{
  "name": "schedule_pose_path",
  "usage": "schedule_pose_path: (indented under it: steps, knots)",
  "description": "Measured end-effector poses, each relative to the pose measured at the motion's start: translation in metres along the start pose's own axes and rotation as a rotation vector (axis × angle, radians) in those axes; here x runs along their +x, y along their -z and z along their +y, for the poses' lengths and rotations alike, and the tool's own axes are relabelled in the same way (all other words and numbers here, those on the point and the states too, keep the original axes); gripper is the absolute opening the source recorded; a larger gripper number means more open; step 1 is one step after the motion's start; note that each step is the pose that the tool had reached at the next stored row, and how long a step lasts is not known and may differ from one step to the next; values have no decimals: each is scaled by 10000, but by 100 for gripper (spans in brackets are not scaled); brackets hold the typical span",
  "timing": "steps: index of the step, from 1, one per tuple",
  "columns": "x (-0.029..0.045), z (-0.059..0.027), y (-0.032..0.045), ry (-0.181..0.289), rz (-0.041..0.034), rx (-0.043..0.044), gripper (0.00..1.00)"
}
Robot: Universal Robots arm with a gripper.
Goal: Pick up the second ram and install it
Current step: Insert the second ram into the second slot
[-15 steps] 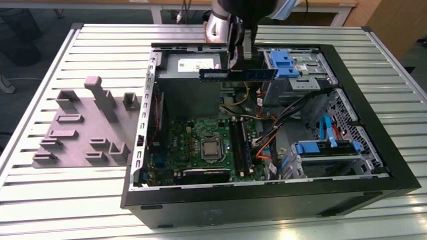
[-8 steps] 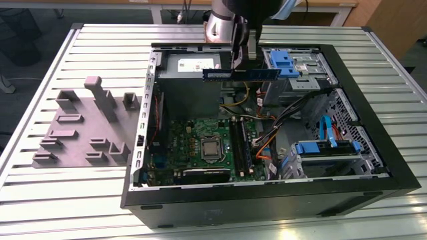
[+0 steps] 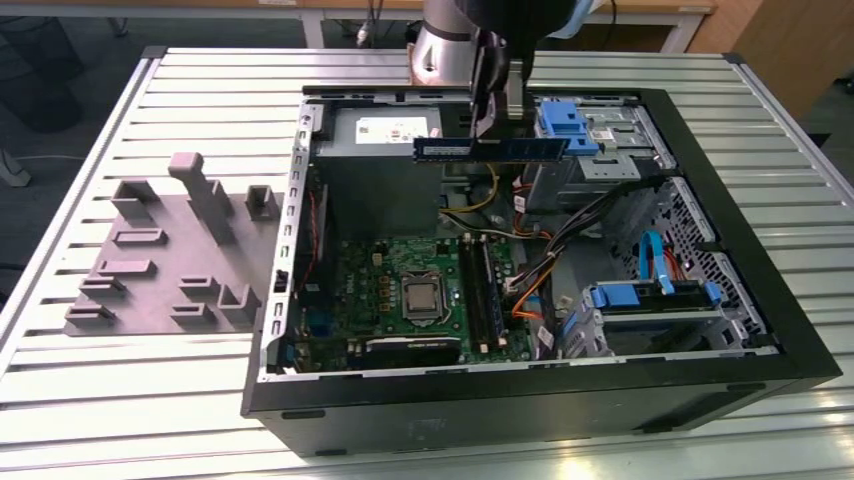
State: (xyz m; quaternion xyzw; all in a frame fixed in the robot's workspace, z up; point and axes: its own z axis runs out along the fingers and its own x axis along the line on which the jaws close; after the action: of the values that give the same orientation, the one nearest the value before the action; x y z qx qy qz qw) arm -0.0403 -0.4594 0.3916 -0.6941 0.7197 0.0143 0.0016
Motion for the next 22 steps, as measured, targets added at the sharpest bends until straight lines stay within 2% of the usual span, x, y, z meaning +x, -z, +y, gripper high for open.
schedule_pose_path:
  steps: [7,9,22]
  knots:
    - [-1,-21,0,1,1,0,14]
    - [0,8,0,1,0,0,14]
    - [1,37,-1,0,0,0,14]
